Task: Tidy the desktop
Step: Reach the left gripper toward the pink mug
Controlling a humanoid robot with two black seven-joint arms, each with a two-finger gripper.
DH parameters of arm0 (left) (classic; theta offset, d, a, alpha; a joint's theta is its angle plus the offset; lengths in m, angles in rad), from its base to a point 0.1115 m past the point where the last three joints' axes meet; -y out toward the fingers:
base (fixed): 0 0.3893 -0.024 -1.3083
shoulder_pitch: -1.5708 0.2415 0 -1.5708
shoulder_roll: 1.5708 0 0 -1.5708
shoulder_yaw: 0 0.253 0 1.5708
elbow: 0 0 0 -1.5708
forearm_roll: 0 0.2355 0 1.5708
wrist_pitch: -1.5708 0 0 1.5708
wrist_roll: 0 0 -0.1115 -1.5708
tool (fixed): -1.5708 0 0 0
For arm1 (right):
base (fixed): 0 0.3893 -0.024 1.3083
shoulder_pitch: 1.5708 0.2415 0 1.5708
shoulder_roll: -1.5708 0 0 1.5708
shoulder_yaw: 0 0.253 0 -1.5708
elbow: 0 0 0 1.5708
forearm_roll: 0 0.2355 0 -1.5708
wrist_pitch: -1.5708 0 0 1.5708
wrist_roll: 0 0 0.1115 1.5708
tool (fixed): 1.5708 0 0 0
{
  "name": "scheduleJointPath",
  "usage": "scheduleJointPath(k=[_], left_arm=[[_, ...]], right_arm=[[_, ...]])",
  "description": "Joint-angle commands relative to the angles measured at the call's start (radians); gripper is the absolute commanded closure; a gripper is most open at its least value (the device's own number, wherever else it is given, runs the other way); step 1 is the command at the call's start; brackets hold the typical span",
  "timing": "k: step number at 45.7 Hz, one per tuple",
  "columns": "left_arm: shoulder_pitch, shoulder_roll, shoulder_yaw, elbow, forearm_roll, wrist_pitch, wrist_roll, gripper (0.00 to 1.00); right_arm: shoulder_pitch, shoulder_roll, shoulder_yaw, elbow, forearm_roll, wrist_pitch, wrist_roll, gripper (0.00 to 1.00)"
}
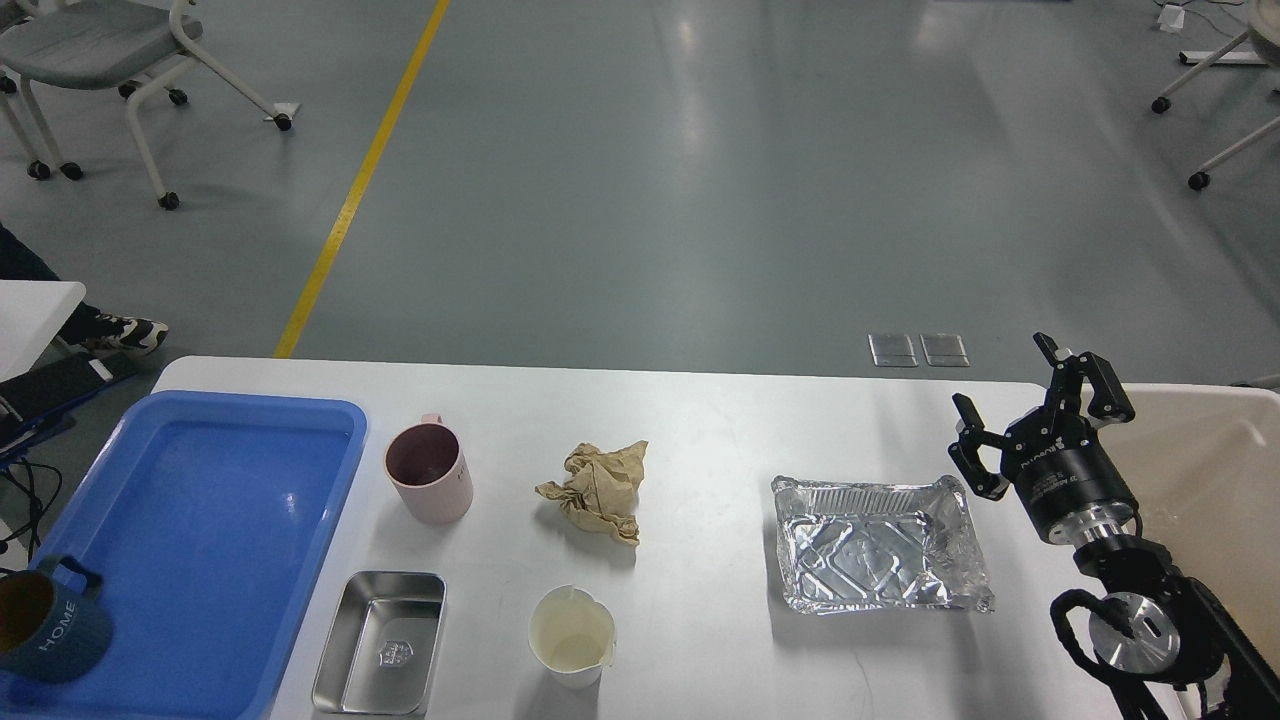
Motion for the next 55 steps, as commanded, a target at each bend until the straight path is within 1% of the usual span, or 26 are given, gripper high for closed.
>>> scheduleJointPath(k=[1, 6, 11, 16, 20, 32, 39, 44, 50, 55], left_arm=[[-0.050, -0.001, 0.014, 0.006, -0.003, -0.018, 0.008, 0.04], [-0.072, -0.026, 0.017, 0.029, -0.005, -0.044, 0.017, 0.04], [-0.104, -0.084, 0.017, 0.043, 0.004, -0.121, 0.018, 0.04], [-0.136, -0.150, 0.028, 0.098, 0.007, -0.171, 0.018, 0.04], [-0.198, -0.194, 0.071, 0.145, 0.012, -0.193, 0.018, 0.04], [-0.492, -0.334, 0.373, 0.313, 0.029, -0.185, 0.018, 0.04], [-0.625, -0.437, 0.537, 0.392, 0.032, -0.175, 0.018, 0.04], [-0.691, -0.519, 0.624, 0.441, 0.056, -0.161, 0.022, 0.04], [-0.739, -0.590, 0.695, 0.495, 0.082, -0.161, 0.057, 0.04], [-0.756, -0.641, 0.737, 0.538, 0.082, -0.161, 0.063, 0.04]], right_arm=[[0.000, -0.001, 0.000, -0.004, 0.000, 0.000, 0.000, 0.00], [0.000, 0.000, 0.000, -0.007, 0.000, 0.000, 0.000, 0.00], [0.000, 0.000, 0.000, -0.007, 0.000, 0.000, 0.000, 0.00], [0.000, 0.002, 0.000, -0.007, 0.000, 0.000, 0.000, 0.00], [0.000, 0.003, -0.001, -0.007, 0.000, 0.000, 0.000, 0.00], [-0.004, 0.003, -0.001, -0.007, 0.000, 0.000, 0.000, 0.00], [-0.008, 0.002, -0.001, -0.006, 0.000, 0.000, 0.000, 0.00], [-0.009, 0.002, -0.001, -0.007, 0.000, 0.001, 0.000, 0.00], [-0.011, -0.003, -0.001, -0.007, 0.000, 0.001, 0.000, 0.00], [-0.009, -0.006, 0.000, -0.007, 0.000, 0.001, 0.000, 0.00]])
